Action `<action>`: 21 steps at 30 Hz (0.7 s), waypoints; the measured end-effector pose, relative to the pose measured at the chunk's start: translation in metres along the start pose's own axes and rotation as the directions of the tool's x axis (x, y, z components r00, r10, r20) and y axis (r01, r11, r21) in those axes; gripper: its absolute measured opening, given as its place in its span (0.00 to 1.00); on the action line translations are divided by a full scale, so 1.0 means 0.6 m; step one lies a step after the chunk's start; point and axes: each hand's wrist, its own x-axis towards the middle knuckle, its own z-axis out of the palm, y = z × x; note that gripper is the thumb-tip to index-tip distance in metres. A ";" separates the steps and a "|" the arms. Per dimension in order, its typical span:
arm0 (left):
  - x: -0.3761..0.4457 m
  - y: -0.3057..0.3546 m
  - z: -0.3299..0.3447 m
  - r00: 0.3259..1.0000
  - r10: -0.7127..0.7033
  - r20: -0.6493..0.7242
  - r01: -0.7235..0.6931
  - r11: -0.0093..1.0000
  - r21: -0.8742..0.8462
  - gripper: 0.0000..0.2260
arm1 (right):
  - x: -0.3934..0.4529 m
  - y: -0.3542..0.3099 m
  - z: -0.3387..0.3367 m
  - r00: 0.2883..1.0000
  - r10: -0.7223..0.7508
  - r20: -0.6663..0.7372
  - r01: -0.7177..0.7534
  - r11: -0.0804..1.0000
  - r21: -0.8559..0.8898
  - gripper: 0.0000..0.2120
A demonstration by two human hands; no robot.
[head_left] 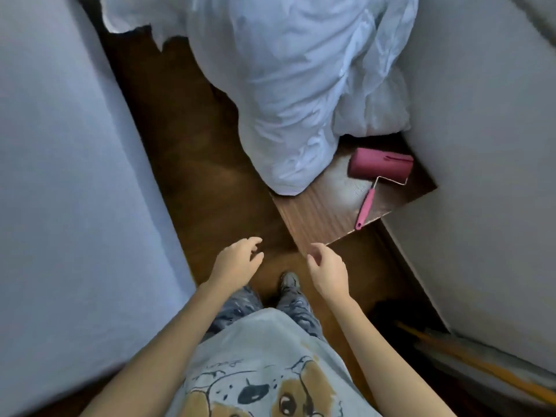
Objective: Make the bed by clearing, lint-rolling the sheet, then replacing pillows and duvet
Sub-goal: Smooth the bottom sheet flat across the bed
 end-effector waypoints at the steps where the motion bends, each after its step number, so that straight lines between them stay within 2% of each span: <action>1: -0.036 -0.031 -0.001 0.997 -0.070 -0.031 0.068 0.997 -0.044 0.18 | -0.020 -0.015 0.017 0.998 -0.038 0.041 0.038 0.999 -0.011 0.16; 5: -0.159 -0.140 0.002 0.937 -0.321 -0.139 0.279 0.925 -0.257 0.17 | -0.086 -0.083 0.091 0.945 -0.221 0.241 0.248 0.965 -0.088 0.15; 9: -0.275 -0.251 0.022 0.867 -0.456 -0.200 0.345 0.840 -0.418 0.17 | -0.138 -0.158 0.180 0.868 -0.320 0.378 0.406 0.897 -0.173 0.14; 14: -0.424 -0.404 0.058 0.820 -0.542 -0.186 0.365 0.744 -0.560 0.16 | -0.221 -0.247 0.328 0.836 -0.364 0.411 0.492 0.827 -0.270 0.14; 21: -0.654 -0.644 0.090 0.791 -0.579 -0.197 0.375 0.713 -0.592 0.17 | -0.431 -0.346 0.570 0.792 -0.365 0.489 0.528 0.812 -0.249 0.15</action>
